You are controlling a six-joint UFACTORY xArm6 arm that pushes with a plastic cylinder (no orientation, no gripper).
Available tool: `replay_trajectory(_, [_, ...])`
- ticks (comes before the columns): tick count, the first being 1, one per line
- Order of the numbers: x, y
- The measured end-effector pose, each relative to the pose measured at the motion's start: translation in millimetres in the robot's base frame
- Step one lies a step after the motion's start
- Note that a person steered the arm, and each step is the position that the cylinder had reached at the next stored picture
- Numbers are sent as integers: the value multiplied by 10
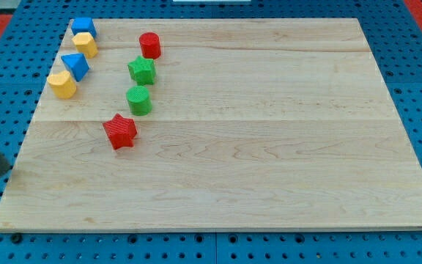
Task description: Adjust the heart at the bottom of triangle
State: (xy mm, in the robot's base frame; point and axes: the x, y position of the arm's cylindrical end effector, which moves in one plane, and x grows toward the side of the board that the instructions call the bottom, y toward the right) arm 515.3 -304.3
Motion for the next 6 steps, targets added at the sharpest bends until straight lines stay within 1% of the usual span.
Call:
replay_trajectory(1, [-490,247])
replay_trajectory(2, [-736,264])
replay_trajectory(3, [-1199,178])
replay_trajectory(4, [-1782,179])
replay_trajectory(5, [-2309,276])
replay_trajectory(6, [-2541,296])
